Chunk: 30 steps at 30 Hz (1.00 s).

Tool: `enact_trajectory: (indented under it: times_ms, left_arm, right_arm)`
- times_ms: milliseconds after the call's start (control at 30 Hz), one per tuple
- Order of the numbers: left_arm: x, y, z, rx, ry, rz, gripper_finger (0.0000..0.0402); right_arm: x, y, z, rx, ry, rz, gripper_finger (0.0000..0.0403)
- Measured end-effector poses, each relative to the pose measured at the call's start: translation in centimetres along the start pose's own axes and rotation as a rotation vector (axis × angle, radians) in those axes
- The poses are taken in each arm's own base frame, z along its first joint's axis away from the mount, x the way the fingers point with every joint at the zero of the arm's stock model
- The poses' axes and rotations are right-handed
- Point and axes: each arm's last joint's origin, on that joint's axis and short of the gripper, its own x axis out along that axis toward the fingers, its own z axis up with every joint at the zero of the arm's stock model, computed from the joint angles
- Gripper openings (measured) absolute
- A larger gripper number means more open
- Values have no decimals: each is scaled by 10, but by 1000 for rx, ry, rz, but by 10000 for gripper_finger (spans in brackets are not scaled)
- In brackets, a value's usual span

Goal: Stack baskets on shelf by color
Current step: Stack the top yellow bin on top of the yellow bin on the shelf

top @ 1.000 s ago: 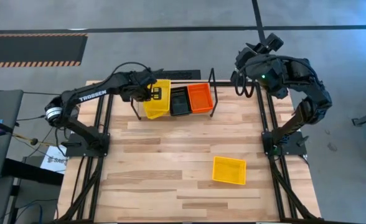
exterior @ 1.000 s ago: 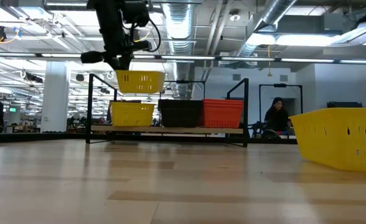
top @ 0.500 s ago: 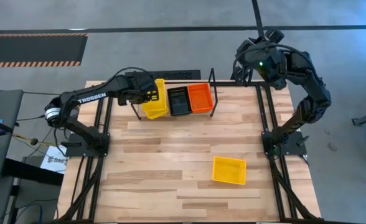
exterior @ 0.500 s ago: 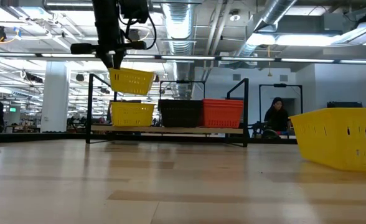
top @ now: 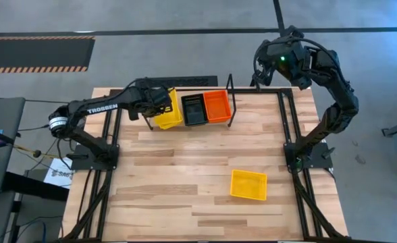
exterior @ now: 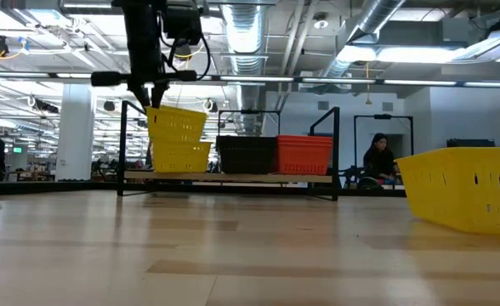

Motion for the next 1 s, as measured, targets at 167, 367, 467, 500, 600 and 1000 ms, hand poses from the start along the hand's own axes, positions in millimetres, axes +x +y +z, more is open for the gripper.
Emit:
enact_trajectory:
  times_ms: [167, 367, 467, 500, 600, 1000]
  left_arm:
    - [13, 4, -2, -20, 34, 2, 0]
    - [21, 3, -2, -25, 39, -31, 0]
    - [23, 4, -2, -22, 44, -30, 0]
    - [23, 4, -1, -14, 43, -34, 0]
    - [23, 1, 0, 22, 32, -68, 0]
    - [22, -5, 2, 141, -8, -120, 60]
  right_arm:
    - [-1, 1, 0, -2, -3, 3, 152]
    - [-2, 2, 1, -4, -8, 7, 154]
    - [-2, 2, 1, -4, -8, 8, 153]
    - [-2, 2, 1, -4, -8, 8, 152]
    - [-2, 2, 1, -4, -8, 7, 150]
    - [-2, 2, 1, -4, -8, 8, 150]
